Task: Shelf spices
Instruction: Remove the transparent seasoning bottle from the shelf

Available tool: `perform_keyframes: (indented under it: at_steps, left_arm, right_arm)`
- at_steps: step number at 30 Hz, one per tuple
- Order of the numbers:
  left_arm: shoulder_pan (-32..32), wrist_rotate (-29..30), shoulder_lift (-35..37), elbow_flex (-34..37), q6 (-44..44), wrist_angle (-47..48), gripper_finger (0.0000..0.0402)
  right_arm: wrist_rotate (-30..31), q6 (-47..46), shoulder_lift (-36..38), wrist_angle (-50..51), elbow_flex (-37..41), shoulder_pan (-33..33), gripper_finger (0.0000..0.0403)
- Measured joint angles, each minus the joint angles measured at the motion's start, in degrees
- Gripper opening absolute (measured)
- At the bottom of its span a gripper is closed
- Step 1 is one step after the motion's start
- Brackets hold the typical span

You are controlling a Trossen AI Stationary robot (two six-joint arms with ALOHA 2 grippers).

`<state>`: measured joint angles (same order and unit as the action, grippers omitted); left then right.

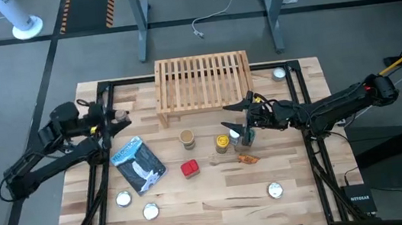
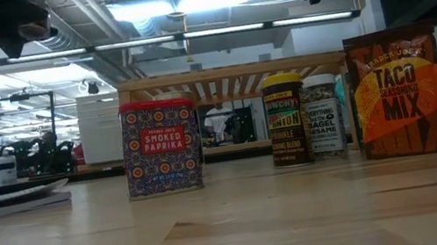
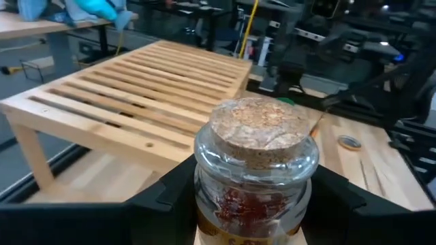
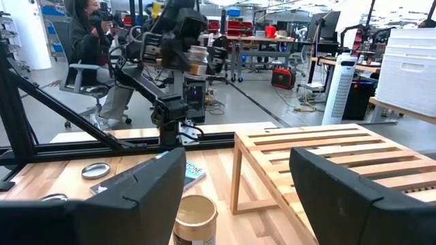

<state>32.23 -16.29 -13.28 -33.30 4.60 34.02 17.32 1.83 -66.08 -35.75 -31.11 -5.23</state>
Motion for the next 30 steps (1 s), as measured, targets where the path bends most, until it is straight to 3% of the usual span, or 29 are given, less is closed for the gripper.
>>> perform_keyframes:
  at_steps: [7,15,23,30]
  left_arm:
    - [-4.2,0.0,-1.4,0.1,1.3,0.7,0.0177]
    - [-10.7,2.4,-7.7,2.0,5.6,1.2,0.0177]
    - [-17.7,3.0,-14.7,13.1,7.9,-19.4,0.0177]
    - [-22.8,5.2,-19.8,20.1,13.4,-31.6,0.0177]
  right_arm:
    - [0.0,0.0,0.0,0.0,0.0,0.0,0.0269]
    - [0.0,0.0,0.0,-0.1,0.0,0.0,0.0269]
    - [0.0,0.0,0.0,-0.1,0.0,0.0,0.0269]
    - [0.0,0.0,0.0,-0.1,0.0,0.0,0.0269]
